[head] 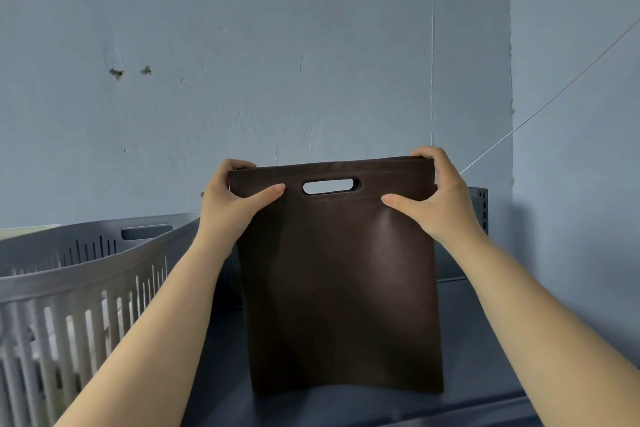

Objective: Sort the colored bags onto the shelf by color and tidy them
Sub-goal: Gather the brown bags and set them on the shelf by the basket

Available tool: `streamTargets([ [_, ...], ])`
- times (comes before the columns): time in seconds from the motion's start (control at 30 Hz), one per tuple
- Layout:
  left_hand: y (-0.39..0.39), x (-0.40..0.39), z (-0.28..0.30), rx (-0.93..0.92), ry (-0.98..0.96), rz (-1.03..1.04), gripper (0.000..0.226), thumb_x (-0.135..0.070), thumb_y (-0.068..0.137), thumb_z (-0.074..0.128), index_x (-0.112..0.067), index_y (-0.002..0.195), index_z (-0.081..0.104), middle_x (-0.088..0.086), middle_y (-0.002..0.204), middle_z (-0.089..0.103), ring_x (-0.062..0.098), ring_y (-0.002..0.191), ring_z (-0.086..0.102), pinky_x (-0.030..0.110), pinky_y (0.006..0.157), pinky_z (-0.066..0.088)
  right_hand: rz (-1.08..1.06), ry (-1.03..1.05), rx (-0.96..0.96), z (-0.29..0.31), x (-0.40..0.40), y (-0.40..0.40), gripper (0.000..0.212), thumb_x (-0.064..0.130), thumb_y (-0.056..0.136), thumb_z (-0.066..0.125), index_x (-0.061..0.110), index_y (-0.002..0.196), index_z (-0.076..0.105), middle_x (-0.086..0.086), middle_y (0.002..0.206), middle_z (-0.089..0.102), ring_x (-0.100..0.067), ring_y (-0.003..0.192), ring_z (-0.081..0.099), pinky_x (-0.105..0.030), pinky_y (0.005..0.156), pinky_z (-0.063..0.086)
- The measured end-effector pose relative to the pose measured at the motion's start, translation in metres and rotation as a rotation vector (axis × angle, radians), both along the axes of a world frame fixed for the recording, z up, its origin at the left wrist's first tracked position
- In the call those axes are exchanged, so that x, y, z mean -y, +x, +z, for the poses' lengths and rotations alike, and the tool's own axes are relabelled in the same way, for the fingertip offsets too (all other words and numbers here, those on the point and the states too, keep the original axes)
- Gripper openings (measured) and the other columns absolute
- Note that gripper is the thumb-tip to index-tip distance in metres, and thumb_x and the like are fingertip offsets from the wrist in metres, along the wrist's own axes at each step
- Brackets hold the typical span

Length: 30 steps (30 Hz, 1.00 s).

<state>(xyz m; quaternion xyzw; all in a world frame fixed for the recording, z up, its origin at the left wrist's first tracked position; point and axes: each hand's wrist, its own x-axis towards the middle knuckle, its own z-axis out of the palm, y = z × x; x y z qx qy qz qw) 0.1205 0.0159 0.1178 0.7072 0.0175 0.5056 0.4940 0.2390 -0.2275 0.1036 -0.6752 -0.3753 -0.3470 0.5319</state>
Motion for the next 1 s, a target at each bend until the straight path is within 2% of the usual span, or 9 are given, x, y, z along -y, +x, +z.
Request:
streamTargets([
  [0.2,0.002,0.000,0.000,-0.001,-0.027,-0.032,0.047,-0.024,0.067,0.083,-0.023,0.107,0.058,-0.003,0.107,0.060,0.016,0.100,0.060,0.033,0.085,0.055,-0.009,0.048,-0.046,-0.001,-0.002,0.001,0.061,0.024,0.065,0.085,0.028,0.107,0.041,0.008,0.107,0.051,-0.011,0.098,0.053,-0.019,0.077,0.047],
  [0.27,0.003,0.000,-0.001,0.002,-0.035,-0.041,0.048,-0.025,0.068,0.082,-0.025,0.109,0.057,-0.002,0.111,0.060,0.017,0.103,0.059,0.035,0.087,0.054,-0.009,0.058,-0.074,0.001,-0.002,0.001,0.061,0.025,0.064,0.086,0.026,0.106,0.041,0.009,0.103,0.053,-0.011,0.096,0.054,-0.021,0.077,0.048],
  [0.37,0.005,-0.001,-0.004,0.008,-0.084,-0.069,0.050,-0.025,0.069,0.082,-0.030,0.110,0.056,-0.001,0.116,0.060,0.017,0.106,0.059,0.036,0.090,0.053,0.030,0.063,-0.127,0.001,-0.003,-0.002,0.072,0.024,0.066,0.085,0.029,0.119,0.037,0.013,0.108,0.051,-0.003,0.096,0.055,-0.018,0.081,0.047],
  [0.47,0.003,-0.001,-0.013,0.007,-0.211,-0.156,0.064,-0.029,0.065,0.081,-0.029,0.121,0.051,-0.003,0.119,0.059,0.015,0.106,0.059,0.032,0.088,0.052,0.209,0.168,-0.311,-0.012,-0.005,-0.007,0.088,0.017,0.069,0.083,0.037,0.133,0.026,0.018,0.110,0.049,0.005,0.096,0.053,-0.016,0.083,0.046],
  [0.6,0.002,0.006,-0.030,-0.132,-0.307,-0.209,0.063,-0.031,0.066,0.080,-0.023,0.122,0.053,-0.004,0.115,0.063,0.017,0.104,0.060,0.039,0.093,0.049,0.356,0.105,-0.586,-0.055,-0.006,-0.007,0.040,0.017,0.071,0.080,0.034,0.098,0.055,0.015,0.097,0.063,-0.007,0.092,0.062,-0.021,0.066,0.049],
  [0.67,0.002,0.009,-0.032,-0.152,-0.351,-0.204,0.062,-0.029,0.068,0.080,-0.021,0.123,0.054,-0.004,0.114,0.063,0.019,0.103,0.061,0.039,0.092,0.050,0.370,0.102,-0.638,-0.063,-0.007,-0.008,0.034,0.016,0.072,0.079,0.033,0.093,0.058,0.013,0.095,0.066,-0.007,0.086,0.064,-0.020,0.063,0.049],
  [0.8,0.002,0.015,-0.020,-0.082,-0.393,-0.202,0.051,-0.026,0.072,0.079,-0.024,0.116,0.055,-0.006,0.108,0.064,0.015,0.098,0.062,0.037,0.086,0.052,0.346,0.152,-0.575,-0.045,-0.012,-0.010,0.028,0.016,0.075,0.077,0.033,0.089,0.060,0.016,0.090,0.067,-0.004,0.081,0.065,-0.021,0.070,0.053],
  [0.87,0.005,0.014,-0.023,-0.059,-0.424,-0.215,0.057,-0.026,0.072,0.080,-0.022,0.123,0.055,-0.004,0.114,0.064,0.017,0.102,0.062,0.039,0.090,0.051,0.316,0.160,-0.556,-0.043,-0.013,-0.011,0.027,0.018,0.076,0.077,0.034,0.089,0.059,0.019,0.089,0.065,-0.002,0.080,0.064,-0.018,0.068,0.050],
  [1.0,0.008,0.008,-0.066,-0.151,-0.469,-0.277,0.066,-0.024,0.058,0.087,-0.017,0.119,0.062,-0.001,0.111,0.069,0.020,0.105,0.064,0.041,0.096,0.049,0.359,0.147,-0.721,-0.081,-0.015,-0.011,0.028,0.011,0.077,0.076,0.029,0.093,0.063,0.008,0.098,0.070,-0.008,0.088,0.066,-0.022,0.073,0.051],
])
